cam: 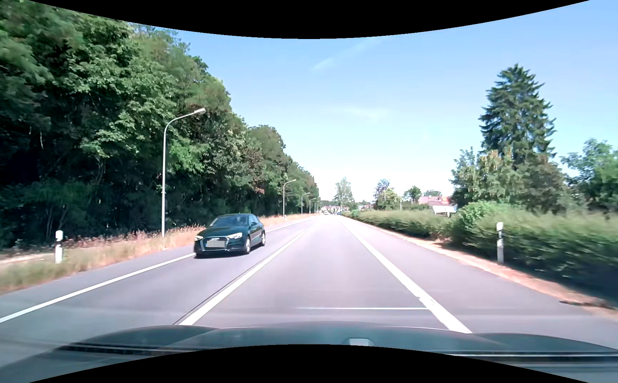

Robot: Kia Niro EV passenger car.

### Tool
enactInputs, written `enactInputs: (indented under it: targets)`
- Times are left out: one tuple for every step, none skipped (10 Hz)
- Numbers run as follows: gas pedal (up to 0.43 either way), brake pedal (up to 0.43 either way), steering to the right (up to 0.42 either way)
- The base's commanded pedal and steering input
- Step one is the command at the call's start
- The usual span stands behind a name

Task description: Follow the waypoints while adhering to traffic rules and regulations

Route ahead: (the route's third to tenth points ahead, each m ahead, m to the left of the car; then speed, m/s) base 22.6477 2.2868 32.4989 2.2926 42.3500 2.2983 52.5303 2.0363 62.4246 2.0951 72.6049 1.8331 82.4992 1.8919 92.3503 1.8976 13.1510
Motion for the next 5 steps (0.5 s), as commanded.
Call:
enactInputs:
  targets:
    - [0.039, 0.0, -0.004]
    - [0.039, 0.0, -0.004]
    - [0.039, 0.0, -0.003]
    - [0.039, 0.0, -0.002]
    - [0.039, 0.0, -0.002]
